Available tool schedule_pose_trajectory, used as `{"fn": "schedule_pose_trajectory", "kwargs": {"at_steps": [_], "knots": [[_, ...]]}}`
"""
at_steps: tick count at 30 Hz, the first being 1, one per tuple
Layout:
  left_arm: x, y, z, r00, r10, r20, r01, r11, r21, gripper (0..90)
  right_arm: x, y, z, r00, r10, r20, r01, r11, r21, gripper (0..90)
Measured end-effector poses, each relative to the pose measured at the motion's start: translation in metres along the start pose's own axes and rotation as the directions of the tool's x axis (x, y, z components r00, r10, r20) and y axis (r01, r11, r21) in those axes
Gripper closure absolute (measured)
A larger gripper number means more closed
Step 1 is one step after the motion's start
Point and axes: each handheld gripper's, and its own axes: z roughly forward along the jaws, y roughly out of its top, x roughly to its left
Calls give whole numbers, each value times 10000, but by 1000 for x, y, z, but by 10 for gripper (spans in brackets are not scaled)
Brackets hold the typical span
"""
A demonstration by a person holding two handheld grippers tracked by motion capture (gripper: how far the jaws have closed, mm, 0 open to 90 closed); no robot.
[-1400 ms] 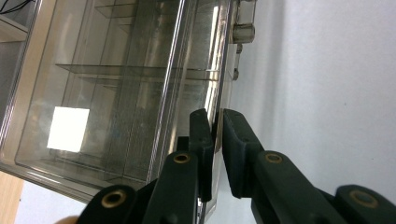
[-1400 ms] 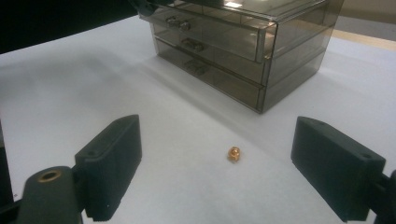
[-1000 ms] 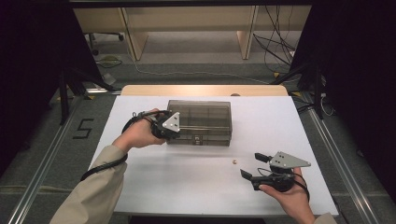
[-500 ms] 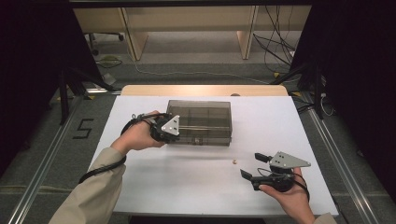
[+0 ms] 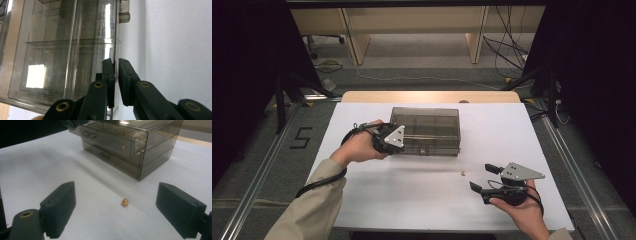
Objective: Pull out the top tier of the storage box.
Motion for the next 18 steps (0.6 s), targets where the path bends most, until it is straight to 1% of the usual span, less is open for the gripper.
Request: {"fn": "schedule_pose_trajectory", "kwargs": {"at_steps": [2,8,18], "knots": [[0,0,0,10000,-11,20,11,10000,-18,841,0,0,0,10000,7,2,-7,10000,3,171],[-2,0,-1,9999,126,33,-126,9999,-1,841,0,0,0,10000,4,16,-4,10000,-12,171],[-4,1,-2,9997,160,162,-159,9999,-33,845,0,0,0,10000,9,-3,-9,10000,-9,171]]}}
